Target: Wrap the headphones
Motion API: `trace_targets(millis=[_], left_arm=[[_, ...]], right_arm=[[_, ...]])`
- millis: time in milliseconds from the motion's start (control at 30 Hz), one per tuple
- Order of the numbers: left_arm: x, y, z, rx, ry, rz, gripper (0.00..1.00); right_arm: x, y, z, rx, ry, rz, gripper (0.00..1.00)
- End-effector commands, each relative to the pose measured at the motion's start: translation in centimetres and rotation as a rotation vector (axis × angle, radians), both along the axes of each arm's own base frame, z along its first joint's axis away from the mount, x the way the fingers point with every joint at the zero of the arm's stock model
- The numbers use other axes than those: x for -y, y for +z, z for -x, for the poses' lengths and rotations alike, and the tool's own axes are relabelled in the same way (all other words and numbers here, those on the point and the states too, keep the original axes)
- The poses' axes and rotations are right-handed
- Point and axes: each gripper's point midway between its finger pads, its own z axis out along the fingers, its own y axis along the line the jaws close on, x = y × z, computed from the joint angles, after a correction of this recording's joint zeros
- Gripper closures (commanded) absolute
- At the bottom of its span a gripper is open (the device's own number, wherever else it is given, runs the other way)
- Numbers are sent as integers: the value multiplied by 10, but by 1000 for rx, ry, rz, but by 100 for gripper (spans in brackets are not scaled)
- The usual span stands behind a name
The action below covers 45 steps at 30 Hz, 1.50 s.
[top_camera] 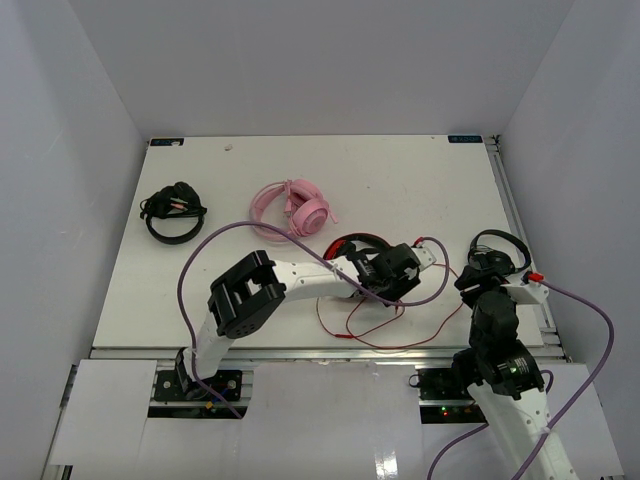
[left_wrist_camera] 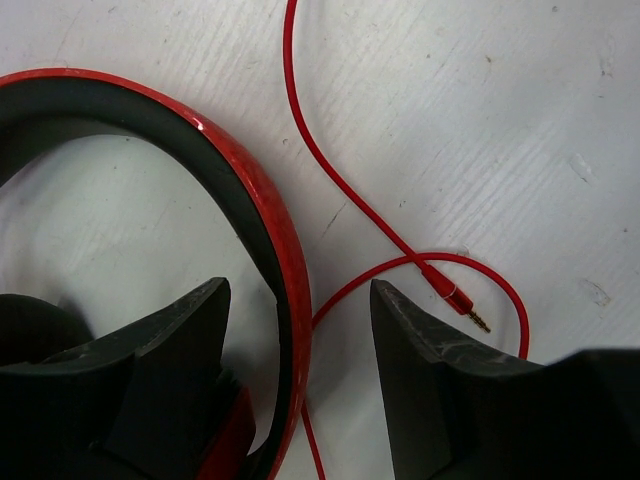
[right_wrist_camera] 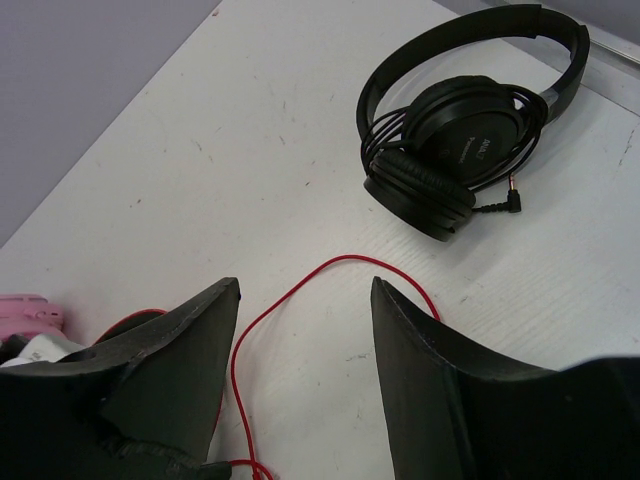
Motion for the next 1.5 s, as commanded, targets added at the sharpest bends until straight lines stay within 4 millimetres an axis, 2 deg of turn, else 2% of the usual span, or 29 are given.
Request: trace_targets(millis=[0, 133, 233, 300, 333, 400, 433, 633, 700, 767, 967, 1000, 1033, 1100, 1167, 1200, 1333, 1467], left_arm=[[0, 4, -7, 26, 25, -11, 34], [3, 0, -8, 19, 27, -9, 47], [3, 0, -8, 21, 36, -6, 65], [3, 5, -9, 27, 41, 1, 83], [3, 7, -9, 26, 42, 6, 88], [5, 21, -7, 25, 45, 40, 96], [6, 35, -6, 24, 49, 75, 100], [5, 126, 6, 18, 72, 294, 100], [-2, 169, 15, 17, 70, 396, 100], [-9, 199, 22, 14, 73, 473, 100], [-38, 268, 39, 15, 103, 673, 100], [-46, 281, 45, 4, 103, 724, 100], [-49, 281, 49, -6, 100, 737, 100], [-60, 311, 62, -18, 71, 840, 100], [-73, 328, 76, -43, 37, 922, 100], [-82, 348, 87, -52, 3, 987, 100], [-97, 371, 112, -91, -80, 1074, 100], [-105, 379, 129, -136, -137, 1118, 100]], right_arm=[[3, 18, 1, 52, -8, -5, 38], [0, 19, 0, 49, 4, -5, 39], [-2, 22, -1, 55, 19, 0, 39], [-6, 26, -2, 64, 51, 13, 39], [-8, 29, -4, 73, 61, 15, 39], [-17, 36, -8, 89, 123, 38, 39], [-25, 41, -10, 95, 173, 56, 39], [-62, 54, -22, 101, 383, 115, 39], [-72, 62, -24, 106, 439, 118, 39], [-83, 73, -24, 146, 504, 126, 39], [-130, 110, -10, 308, 792, 165, 37], [-138, 114, -6, 328, 842, 168, 37], [-141, 117, -6, 340, 860, 167, 36], [-151, 126, -3, 387, 919, 169, 36], [-164, 128, 3, 408, 1005, 169, 35], [-168, 130, 3, 420, 1023, 173, 35], [-182, 127, 11, 452, 1125, 164, 34], [-193, 138, 22, 546, 1201, 130, 29]])
